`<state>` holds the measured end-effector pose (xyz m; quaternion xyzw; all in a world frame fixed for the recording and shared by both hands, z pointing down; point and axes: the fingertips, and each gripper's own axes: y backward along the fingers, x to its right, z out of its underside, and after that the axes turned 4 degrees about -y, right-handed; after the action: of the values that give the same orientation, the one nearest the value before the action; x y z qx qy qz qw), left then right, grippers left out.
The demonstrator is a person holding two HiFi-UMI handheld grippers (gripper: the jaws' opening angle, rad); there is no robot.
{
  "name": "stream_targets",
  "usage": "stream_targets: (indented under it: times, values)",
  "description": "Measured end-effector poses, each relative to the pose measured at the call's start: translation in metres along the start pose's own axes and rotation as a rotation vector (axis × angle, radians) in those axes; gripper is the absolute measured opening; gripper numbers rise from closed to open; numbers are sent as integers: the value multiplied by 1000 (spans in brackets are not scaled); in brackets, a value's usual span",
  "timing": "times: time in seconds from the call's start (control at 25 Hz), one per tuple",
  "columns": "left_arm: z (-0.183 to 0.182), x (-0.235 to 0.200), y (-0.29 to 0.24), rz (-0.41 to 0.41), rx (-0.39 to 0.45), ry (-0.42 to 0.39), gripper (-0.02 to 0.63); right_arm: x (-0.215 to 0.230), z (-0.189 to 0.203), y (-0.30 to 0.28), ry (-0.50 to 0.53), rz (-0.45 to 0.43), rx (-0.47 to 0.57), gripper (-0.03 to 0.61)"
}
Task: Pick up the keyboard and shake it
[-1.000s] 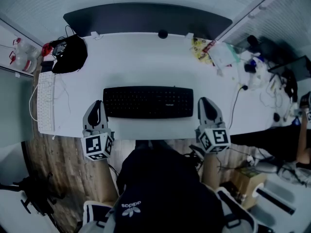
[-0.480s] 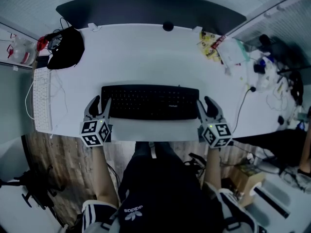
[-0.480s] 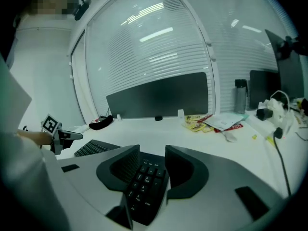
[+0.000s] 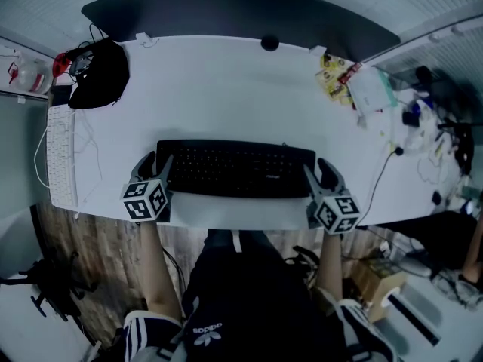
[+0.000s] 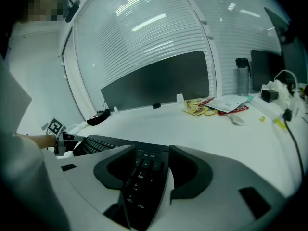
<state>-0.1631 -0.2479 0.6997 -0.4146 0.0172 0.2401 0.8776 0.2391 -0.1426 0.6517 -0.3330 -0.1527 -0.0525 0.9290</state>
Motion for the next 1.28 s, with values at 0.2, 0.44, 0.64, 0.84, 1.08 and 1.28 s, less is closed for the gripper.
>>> stream_targets:
  times: [0.2,0.44,0.64,0.84,1.08,1.28]
  values:
    - [4,-3,-3,38,-20,63,227,3,0,-11,-20,-7,-24,195]
    - [10,-2,-1,105,-76,89,235,8,3,-16,-67,-31,-58,199]
    - [11,2,-3,133,-64,113,235,7,13,-20,-90,-51,-94,209]
    - [11,4,-4,130,-40,105,235,9,18,-26,-184,-72,-101,208]
    - [13,9,-3,134,-27,77,235,6,10,-24,-165,-55,-114,209]
    - [4,16,6,140,21,65,235,4,-5,-12,-120,-61,-63,208]
